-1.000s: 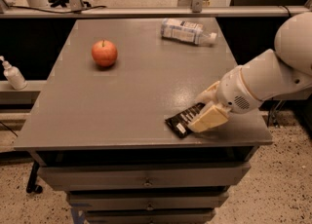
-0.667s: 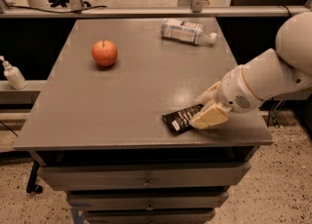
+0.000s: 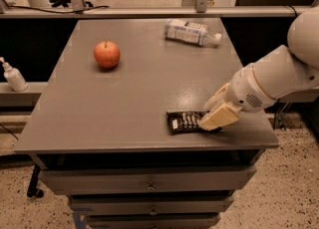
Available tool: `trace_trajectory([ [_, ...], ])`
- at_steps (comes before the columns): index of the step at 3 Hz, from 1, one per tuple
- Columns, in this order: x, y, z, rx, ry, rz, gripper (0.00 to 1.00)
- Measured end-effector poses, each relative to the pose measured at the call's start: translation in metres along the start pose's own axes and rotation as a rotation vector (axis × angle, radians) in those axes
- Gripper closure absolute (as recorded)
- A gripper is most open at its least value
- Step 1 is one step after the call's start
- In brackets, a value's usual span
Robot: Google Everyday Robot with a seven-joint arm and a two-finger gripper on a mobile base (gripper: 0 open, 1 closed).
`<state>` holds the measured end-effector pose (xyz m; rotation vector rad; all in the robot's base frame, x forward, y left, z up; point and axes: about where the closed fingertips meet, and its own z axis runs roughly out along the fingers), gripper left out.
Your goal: Move rxbar chocolate near apple
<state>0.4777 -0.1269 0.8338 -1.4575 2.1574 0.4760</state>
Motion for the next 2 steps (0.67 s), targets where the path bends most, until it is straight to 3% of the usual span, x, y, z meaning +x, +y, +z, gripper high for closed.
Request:
trace_trajectory([
  [2, -0.001, -0.020, -0.025, 0.048, 0.018, -0.002, 1.00],
])
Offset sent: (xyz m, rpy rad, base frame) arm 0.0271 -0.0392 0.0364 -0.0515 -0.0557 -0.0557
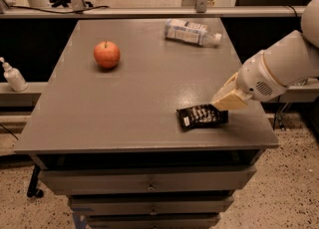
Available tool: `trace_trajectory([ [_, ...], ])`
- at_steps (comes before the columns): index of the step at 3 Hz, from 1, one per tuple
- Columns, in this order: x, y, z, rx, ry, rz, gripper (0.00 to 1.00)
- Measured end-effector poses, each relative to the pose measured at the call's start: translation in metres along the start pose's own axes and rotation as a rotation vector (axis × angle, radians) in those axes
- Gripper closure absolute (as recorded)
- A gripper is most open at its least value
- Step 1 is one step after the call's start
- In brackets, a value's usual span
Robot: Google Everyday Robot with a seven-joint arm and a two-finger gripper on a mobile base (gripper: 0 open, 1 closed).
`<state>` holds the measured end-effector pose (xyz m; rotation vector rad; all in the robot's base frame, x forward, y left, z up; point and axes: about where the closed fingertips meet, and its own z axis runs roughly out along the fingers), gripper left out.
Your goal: Move rxbar chocolate near apple
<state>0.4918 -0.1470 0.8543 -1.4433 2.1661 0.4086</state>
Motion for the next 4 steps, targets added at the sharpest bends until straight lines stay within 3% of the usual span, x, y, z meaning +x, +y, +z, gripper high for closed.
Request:
trace_trajectory([
  [2, -0.006, -0.041, -0.040, 0.102, -0.006, 0.048, 1.00],
  [4, -0.011, -0.041, -0.035, 0.096, -0.022, 0.048, 1.00],
])
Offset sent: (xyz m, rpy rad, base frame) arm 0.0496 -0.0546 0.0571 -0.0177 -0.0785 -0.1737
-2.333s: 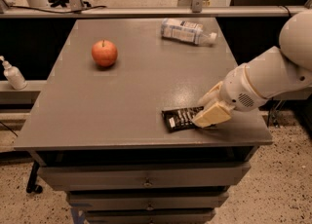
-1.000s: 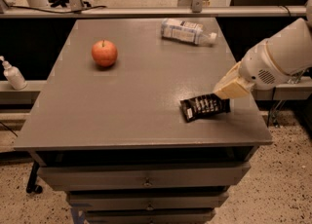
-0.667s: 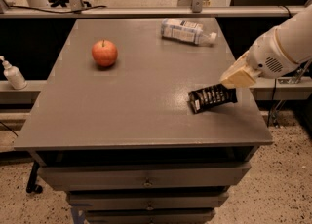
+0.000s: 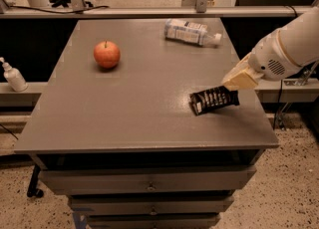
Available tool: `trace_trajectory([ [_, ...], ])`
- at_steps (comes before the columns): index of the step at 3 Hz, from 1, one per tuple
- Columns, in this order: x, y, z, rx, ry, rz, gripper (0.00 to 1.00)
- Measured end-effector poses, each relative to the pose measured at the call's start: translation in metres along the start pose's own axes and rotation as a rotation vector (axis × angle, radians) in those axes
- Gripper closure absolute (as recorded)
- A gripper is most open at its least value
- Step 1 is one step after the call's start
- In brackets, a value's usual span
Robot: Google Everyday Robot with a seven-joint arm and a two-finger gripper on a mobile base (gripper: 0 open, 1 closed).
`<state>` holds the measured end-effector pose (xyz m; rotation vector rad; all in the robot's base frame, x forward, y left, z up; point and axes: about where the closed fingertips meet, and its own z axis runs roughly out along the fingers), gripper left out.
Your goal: Move rxbar chocolate near apple
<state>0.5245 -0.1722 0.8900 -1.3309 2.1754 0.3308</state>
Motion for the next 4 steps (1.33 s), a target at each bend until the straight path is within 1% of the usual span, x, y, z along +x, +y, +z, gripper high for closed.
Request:
trace_trajectory([
  [1, -0.023, -0.014, 0.016, 0.028, -0.070, 0.044, 1.00],
  [2, -0.055, -0.044, 0.037, 0.098, -0.157, 0.114, 1.00],
  [3, -0.084, -0.068, 0.059, 0.140, -0.222, 0.189, 1.00],
  [4, -0.107, -0.081, 0.088, 0.144, -0.266, 0.251, 1.00],
])
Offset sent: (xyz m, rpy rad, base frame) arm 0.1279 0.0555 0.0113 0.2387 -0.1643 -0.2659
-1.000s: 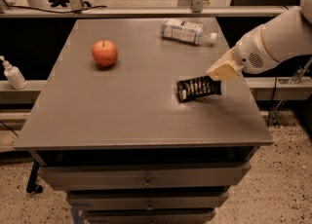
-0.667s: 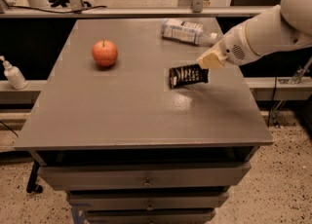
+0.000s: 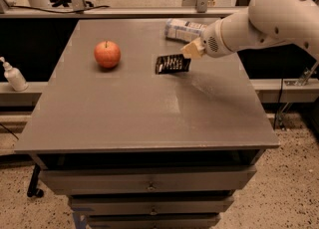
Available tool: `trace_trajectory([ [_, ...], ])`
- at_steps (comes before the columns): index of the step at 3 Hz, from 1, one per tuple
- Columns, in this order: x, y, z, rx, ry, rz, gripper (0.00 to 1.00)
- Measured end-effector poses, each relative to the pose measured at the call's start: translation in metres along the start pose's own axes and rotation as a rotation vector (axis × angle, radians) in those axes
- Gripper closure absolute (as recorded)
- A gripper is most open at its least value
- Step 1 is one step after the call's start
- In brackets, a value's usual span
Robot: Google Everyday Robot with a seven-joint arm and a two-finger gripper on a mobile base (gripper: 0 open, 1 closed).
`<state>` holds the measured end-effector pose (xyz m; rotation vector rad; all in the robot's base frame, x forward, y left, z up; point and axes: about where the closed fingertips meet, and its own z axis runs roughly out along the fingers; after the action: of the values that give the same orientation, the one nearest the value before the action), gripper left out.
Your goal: Move rxbar chocolate near apple
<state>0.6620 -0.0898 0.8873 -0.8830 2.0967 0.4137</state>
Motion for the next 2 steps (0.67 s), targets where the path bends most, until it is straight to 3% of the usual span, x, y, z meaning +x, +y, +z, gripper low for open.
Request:
trace_trajectory([
  [2, -0.023, 0.018, 0.046, -0.059, -0.047, 0.053, 1.00],
])
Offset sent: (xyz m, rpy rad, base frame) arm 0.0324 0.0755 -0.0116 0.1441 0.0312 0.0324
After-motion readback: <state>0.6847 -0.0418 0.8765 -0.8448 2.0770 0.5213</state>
